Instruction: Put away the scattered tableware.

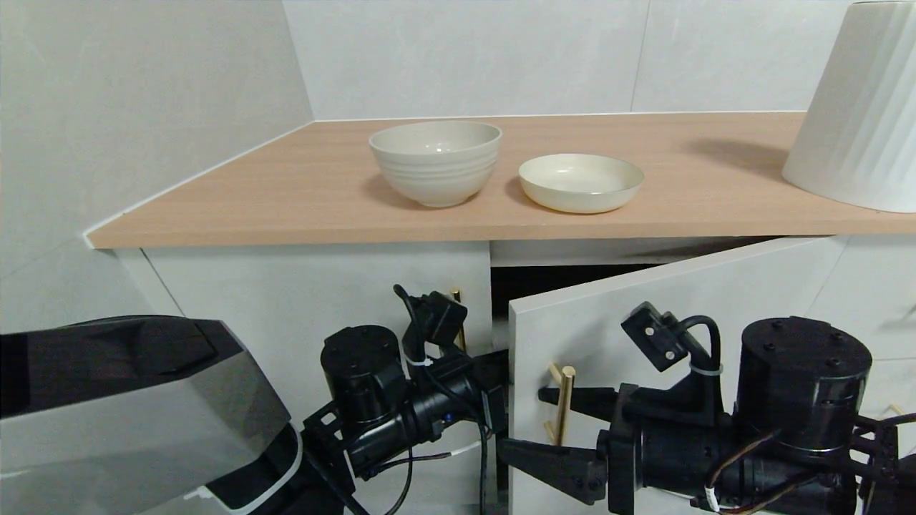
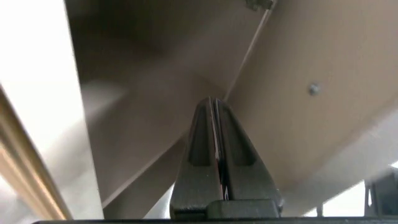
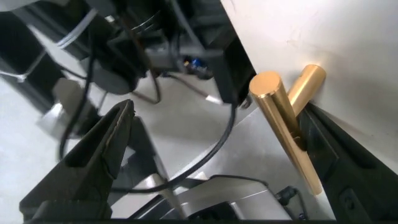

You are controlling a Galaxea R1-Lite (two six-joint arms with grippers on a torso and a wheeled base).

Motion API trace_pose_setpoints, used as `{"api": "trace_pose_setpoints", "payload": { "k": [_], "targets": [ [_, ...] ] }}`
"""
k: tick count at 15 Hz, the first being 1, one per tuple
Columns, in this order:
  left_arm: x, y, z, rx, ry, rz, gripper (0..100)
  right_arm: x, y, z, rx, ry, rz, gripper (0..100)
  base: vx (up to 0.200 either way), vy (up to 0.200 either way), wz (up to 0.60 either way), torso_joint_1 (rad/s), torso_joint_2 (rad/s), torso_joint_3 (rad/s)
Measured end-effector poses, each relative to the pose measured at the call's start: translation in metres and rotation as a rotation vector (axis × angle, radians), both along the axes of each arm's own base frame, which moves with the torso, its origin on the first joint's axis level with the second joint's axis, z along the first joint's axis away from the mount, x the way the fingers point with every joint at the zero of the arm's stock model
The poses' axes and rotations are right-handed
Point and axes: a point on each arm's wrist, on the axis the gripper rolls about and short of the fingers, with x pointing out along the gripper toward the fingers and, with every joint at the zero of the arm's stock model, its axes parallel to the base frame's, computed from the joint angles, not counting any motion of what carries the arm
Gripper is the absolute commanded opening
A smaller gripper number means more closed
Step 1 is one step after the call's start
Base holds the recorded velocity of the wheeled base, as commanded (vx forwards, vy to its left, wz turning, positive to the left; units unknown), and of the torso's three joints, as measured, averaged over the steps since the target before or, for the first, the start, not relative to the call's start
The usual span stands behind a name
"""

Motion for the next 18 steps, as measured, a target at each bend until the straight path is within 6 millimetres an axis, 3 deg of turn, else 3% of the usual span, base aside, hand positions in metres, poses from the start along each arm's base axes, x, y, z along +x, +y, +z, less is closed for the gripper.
{"api": "trace_pose_setpoints", "payload": {
  "k": [4,10,15,18],
  "targets": [
    [-0.002,0.0,0.0,0.003,0.003,-0.001,0,0.001,-0.008,-0.006,-0.08,-0.096,-0.068,100,0.0,0.0,0.0,0.0,0.0,0.0],
    [-0.004,0.001,0.001,-0.001,-0.002,-0.005,0,0.0,-0.033,0.01,-0.081,-0.106,-0.146,100,0.0,0.0,0.0,0.0,0.0,0.0],
    [-0.015,0.01,0.007,0.047,0.057,-0.008,0,-0.034,-0.08,0.031,-0.196,0.023,-0.175,100,0.0,0.0,0.0,0.0,0.0,0.0],
    [-0.018,0.012,0.013,0.045,0.055,-0.014,0,-0.05,-0.095,0.044,-0.153,-0.01,-0.167,100,0.0,0.0,0.0,0.0,0.0,0.0]
  ]
}}
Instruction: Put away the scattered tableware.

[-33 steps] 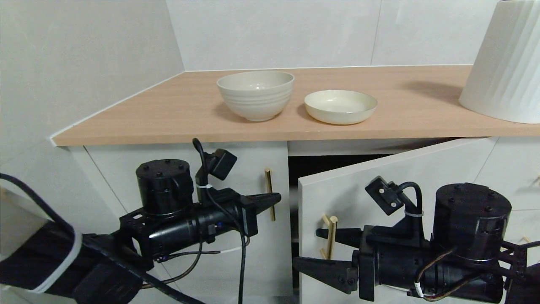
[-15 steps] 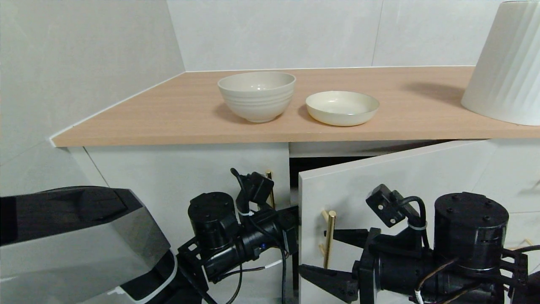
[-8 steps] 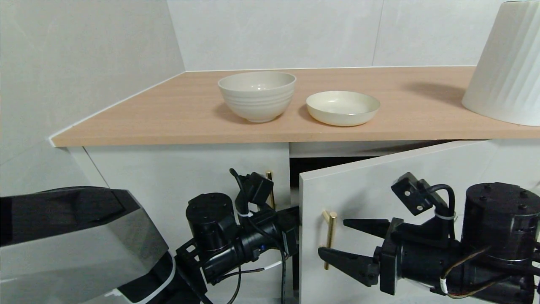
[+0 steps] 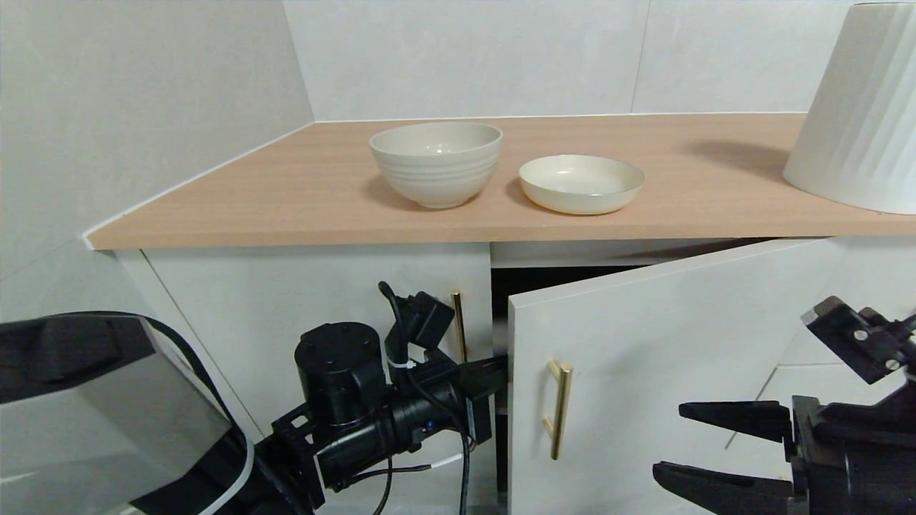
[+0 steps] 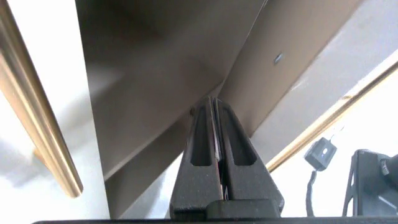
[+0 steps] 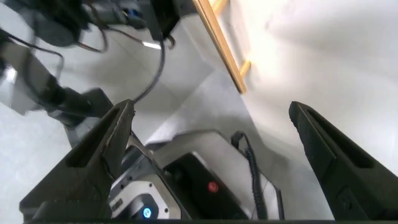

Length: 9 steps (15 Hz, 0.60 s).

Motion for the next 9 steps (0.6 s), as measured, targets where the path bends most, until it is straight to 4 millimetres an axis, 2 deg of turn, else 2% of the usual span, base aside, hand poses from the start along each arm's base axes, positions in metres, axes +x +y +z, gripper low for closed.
{"api": "trace_pose_setpoints", "payload": {
  "k": [5,9],
  "targets": [
    [0.0008,-0.003,0.0007,-0.005,-0.005,-0.007,0,-0.0078,-0.0062,0.0007,0.011,-0.015,-0.001,100,0.0,0.0,0.0,0.0,0.0,0.0],
    [0.0069,-0.008,0.0026,-0.019,-0.019,-0.004,0,-0.009,-0.0069,0.0004,0.013,-0.015,0.002,100,-0.2,0.0,0.0,0.006,0.0,0.001]
  ]
}}
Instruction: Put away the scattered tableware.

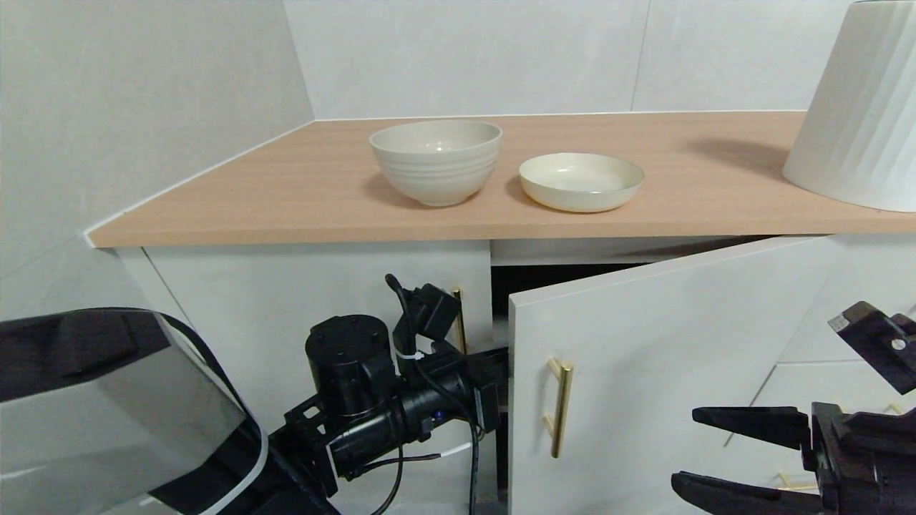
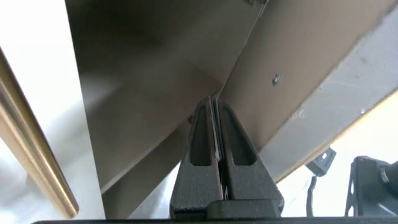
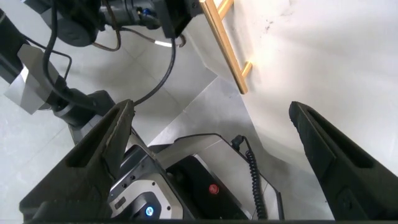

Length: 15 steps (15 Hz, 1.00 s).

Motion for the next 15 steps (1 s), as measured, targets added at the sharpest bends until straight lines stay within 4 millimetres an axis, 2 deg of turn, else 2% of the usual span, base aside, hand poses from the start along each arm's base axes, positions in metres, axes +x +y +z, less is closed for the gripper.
{"api": "trace_pose_setpoints", "payload": {
  "k": [2,8,13,15],
  "targets": [
    [0.002,-0.002,0.001,-0.001,-0.002,-0.003,0,0.0,0.0,0.0,0.001,-0.001,0.001,100,-0.2,0.0,0.0,-0.002,0.0,0.002],
    [0.016,-0.02,0.008,0.012,0.014,-0.011,0,-0.002,-0.001,-0.001,-0.001,0.0,0.003,100,0.0,0.0,0.0,0.0,0.0,0.0],
    [0.009,-0.039,0.006,0.028,0.03,-0.062,0,-0.007,0.002,-0.001,0.001,-0.002,0.037,100,0.0,0.0,0.0,0.0,0.0,0.0],
    [0.008,-0.043,0.006,0.031,0.033,-0.072,0,-0.007,0.002,-0.001,0.001,-0.003,0.039,100,-0.2,0.0,0.0,0.002,0.0,0.0]
  ]
}}
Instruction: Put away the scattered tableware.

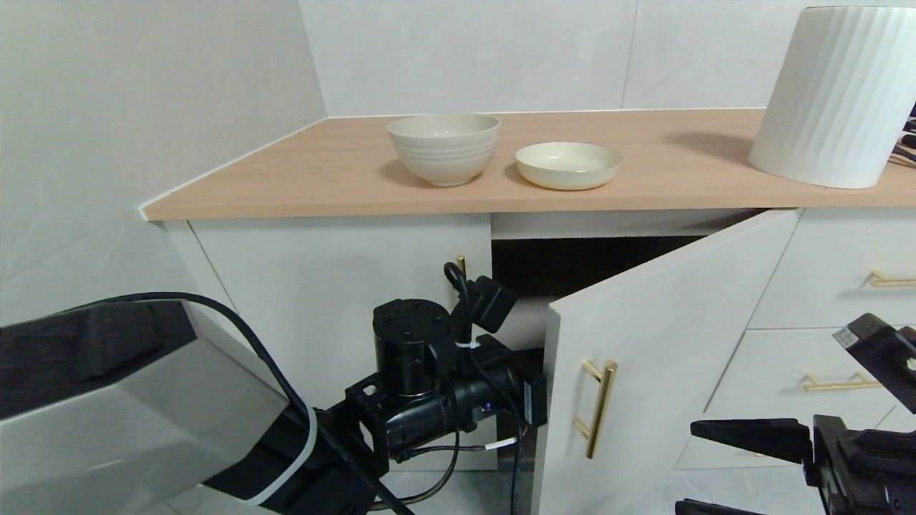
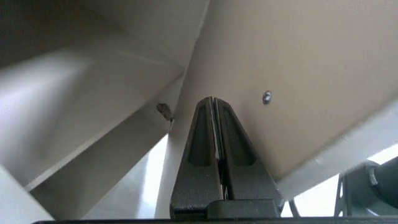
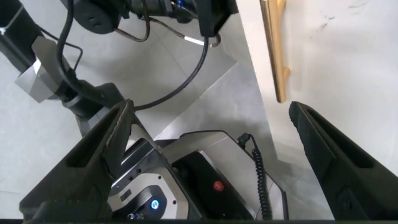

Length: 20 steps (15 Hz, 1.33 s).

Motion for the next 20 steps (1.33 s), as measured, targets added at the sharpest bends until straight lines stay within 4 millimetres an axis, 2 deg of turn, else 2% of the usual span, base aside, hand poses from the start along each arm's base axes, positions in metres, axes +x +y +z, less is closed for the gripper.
{"api": "trace_pose_setpoints", "payload": {
  "k": [4,11,15,17,20],
  "targets": [
    [0.0,-0.006,0.0,-0.002,-0.002,-0.012,0,0.0,0.0,0.0,0.0,0.0,0.001,100,-0.2,0.0,0.0,0.006,0.0,0.002],
    [0.012,-0.016,0.008,0.009,0.007,0.006,0,-0.002,0.0,0.001,0.005,-0.006,0.012,100,0.0,0.0,0.0,0.0,0.0,0.0],
    [0.009,-0.031,0.011,0.002,-0.008,0.028,0,-0.004,0.001,0.002,0.009,-0.009,0.025,100,0.0,0.0,0.0,0.0,0.0,0.0],
    [0.004,-0.044,0.012,-0.002,-0.026,0.095,0,-0.009,0.001,0.003,0.012,-0.008,0.058,100,0.0,0.0,0.0,0.0,0.0,0.0],
    [-0.018,-0.065,0.014,-0.013,-0.035,0.043,0,-0.018,-0.002,0.008,0.038,-0.015,0.122,100,0.0,0.0,0.0,0.0,0.0,0.0]
  ]
}}
